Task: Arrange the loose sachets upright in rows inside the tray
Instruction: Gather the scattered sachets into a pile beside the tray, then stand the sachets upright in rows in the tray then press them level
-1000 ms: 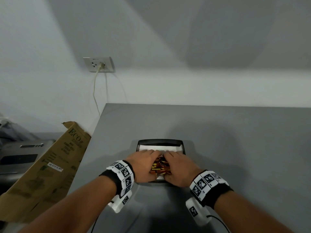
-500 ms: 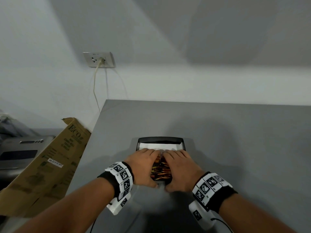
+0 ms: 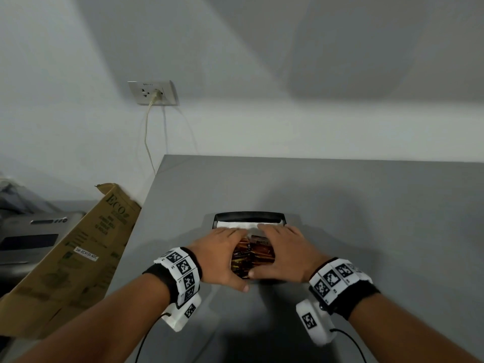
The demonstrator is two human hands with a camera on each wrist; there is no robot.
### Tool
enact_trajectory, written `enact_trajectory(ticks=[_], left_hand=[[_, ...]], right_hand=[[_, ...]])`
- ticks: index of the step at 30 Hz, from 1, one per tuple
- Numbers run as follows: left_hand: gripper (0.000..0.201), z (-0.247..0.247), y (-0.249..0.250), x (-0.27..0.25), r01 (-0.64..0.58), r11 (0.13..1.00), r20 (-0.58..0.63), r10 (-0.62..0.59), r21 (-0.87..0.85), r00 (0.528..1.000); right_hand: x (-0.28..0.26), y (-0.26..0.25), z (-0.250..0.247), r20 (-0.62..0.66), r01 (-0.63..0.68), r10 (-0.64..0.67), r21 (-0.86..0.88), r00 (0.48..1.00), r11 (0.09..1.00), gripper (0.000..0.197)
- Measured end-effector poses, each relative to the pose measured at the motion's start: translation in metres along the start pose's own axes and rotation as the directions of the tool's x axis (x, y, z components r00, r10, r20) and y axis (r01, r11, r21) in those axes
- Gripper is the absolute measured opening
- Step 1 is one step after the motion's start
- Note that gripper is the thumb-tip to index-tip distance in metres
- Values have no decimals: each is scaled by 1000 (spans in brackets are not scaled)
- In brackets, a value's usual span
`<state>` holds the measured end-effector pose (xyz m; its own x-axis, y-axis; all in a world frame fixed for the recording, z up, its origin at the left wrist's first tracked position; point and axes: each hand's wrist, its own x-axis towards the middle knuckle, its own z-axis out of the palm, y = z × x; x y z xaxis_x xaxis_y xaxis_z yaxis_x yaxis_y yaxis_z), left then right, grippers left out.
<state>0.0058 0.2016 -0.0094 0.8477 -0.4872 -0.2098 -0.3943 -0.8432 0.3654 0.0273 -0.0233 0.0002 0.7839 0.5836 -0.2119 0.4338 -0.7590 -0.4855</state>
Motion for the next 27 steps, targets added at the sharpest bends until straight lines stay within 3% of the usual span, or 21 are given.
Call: enact_trajectory(ticks=[3, 8, 12, 19, 23, 27], left_hand=[[95, -5, -7, 3, -15, 996, -30, 12, -91, 999], [55, 0, -18, 20, 68, 998, -34, -67, 14, 997], [27, 1, -21, 23, 91, 992, 5, -92, 85, 996], [21, 2, -20, 21, 117, 992, 36, -119, 57, 992], [32, 5, -22, 21, 119, 992, 40, -121, 44, 992], [30, 9, -24, 20, 124, 991, 12, -125, 39, 992]], right_hand=[[4, 12, -18, -19, -63, 65, 91, 998, 994, 64], [18, 21, -21, 165, -65, 69, -31, 984, 997, 57], [26, 19, -19, 202, -55, 74, -98, 977, 994, 44], [34, 22, -10, 128, -51, 75, -180, 989, 982, 35], [32, 18, -5, 104, -40, 60, -186, 993, 982, 27], [29, 16, -8, 132, -54, 68, -109, 989, 993, 37]])
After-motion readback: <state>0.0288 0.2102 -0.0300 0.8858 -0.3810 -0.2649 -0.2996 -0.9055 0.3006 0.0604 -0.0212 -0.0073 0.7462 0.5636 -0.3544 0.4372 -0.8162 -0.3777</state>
